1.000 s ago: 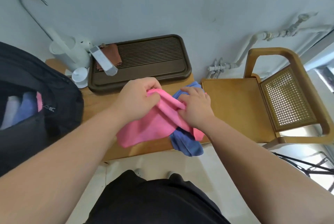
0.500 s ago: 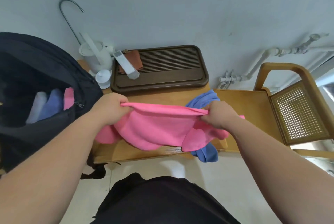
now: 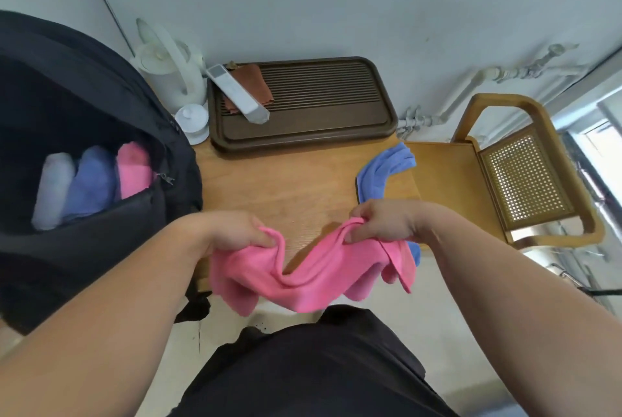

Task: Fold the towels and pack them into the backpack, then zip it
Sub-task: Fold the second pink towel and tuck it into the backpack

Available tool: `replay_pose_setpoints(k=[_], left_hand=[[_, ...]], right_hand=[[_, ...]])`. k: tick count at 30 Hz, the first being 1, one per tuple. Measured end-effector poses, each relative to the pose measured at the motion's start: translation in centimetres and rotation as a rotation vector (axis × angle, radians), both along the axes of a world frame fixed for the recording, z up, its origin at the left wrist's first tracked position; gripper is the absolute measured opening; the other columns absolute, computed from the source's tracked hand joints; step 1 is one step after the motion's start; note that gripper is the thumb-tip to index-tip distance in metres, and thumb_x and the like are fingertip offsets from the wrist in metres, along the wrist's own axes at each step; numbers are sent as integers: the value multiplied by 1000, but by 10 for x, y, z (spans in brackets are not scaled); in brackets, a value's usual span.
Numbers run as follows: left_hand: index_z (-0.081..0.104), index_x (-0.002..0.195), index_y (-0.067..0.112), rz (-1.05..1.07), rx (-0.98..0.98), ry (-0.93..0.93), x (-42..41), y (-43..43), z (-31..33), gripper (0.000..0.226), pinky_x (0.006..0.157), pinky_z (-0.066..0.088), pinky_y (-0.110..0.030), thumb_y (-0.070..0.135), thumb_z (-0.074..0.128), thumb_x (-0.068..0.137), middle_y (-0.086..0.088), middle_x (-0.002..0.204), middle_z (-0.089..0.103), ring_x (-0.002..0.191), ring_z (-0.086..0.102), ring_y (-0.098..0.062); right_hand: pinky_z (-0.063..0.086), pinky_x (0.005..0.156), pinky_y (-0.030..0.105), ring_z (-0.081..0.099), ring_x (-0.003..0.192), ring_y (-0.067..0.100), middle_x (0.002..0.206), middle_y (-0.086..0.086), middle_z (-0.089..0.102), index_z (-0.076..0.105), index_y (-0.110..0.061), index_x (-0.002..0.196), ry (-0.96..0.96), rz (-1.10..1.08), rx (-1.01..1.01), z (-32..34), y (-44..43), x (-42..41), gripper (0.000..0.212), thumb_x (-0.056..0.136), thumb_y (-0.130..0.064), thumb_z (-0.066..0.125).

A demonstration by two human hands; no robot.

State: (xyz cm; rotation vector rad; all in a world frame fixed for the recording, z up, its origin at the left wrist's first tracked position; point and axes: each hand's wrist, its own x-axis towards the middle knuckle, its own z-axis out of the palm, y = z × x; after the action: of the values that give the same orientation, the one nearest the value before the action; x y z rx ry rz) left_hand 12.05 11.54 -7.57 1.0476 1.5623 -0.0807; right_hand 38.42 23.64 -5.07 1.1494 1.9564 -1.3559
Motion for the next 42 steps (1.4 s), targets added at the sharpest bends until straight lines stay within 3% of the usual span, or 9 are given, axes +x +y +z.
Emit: replay_pose_setpoints(k=[2, 6, 12, 15, 21, 27, 34, 38, 42], left_hand=[[74, 94, 22, 97, 51, 69, -4, -1, -12, 23, 84, 53, -39, 37, 58, 97, -1, 92, 76, 90, 69, -21], [66, 94, 12, 452, 285, 328, -15, 7, -47, 27, 68, 47, -35, 31, 49, 99, -9, 93, 67, 82, 62, -27], [66, 103, 7, 667, 298, 478, -15, 19, -90, 33, 82, 51, -40, 31, 44, 99, -16, 103, 66, 94, 62, -36], [65, 105, 11, 685, 225, 531, -8, 29, -105, 32, 91, 52, -48, 33, 43, 97, -15, 107, 66, 99, 61, -37], [54, 94, 18, 609, 221, 670, -6, 66, -113, 24, 85, 50, -43, 36, 40, 101, -12, 105, 64, 97, 60, -36], [48, 102, 11, 717, 316, 785, -31, 105, -110, 26, 69, 47, -43, 36, 44, 101, -13, 99, 59, 88, 57, -37], [29, 149, 22, 297, 262, 864, 21, 114, -107, 77, 110, 32, -54, 50, 63, 85, -15, 148, 36, 134, 34, -39], [12, 158, 29, 10, 315, 774, 81, 112, -120, 85, 121, 8, -59, 62, 49, 90, -12, 167, 3, 152, 5, -37], [0, 159, 32, -188, 322, 591, 125, 110, -134, 95, 121, 6, -60, 68, 50, 87, -4, 167, -15, 154, -4, -32]], right_hand=[[48, 65, 24, 63, 72, 9, 75, -10, 66, 64, -23, 81, 6, -47, -37, -6, 3, -1, 12, 85, -26, 75], [42, 61, 29, 54, 68, 16, 73, -2, 58, 59, -18, 75, -157, 80, 282, -29, 27, 4, 15, 80, -20, 72], [44, 70, 33, 58, 80, 26, 87, 8, 63, 65, -10, 87, -507, 185, 596, -77, 80, 21, 20, 94, -13, 47], [45, 74, 33, 63, 90, 29, 95, 9, 66, 67, -7, 106, -382, 1, 601, -96, 108, 22, 24, 97, -9, 45], [34, 60, 30, 55, 74, 26, 65, -4, 55, 47, -21, 64, 1, -242, 524, -118, 152, -10, 34, 98, -21, 47], [34, 71, 29, 58, 87, 29, 86, 6, 66, 65, -12, 88, 70, -230, 607, -132, 189, -43, 18, 96, -23, 54], [44, 93, 41, 52, 111, 31, 119, 9, 53, 46, -19, 136, 152, -253, 576, -140, 161, -33, 60, 84, -40, 71], [28, 110, 53, 34, 138, 34, 150, 9, 38, 33, -25, 151, 36, -175, 792, -150, 128, 5, 68, 91, -45, 58], [9, 121, 53, -5, 154, 28, 168, 2, -3, -3, -19, 160, -102, 142, 696, -176, 114, 52, 90, 95, -58, 46]])
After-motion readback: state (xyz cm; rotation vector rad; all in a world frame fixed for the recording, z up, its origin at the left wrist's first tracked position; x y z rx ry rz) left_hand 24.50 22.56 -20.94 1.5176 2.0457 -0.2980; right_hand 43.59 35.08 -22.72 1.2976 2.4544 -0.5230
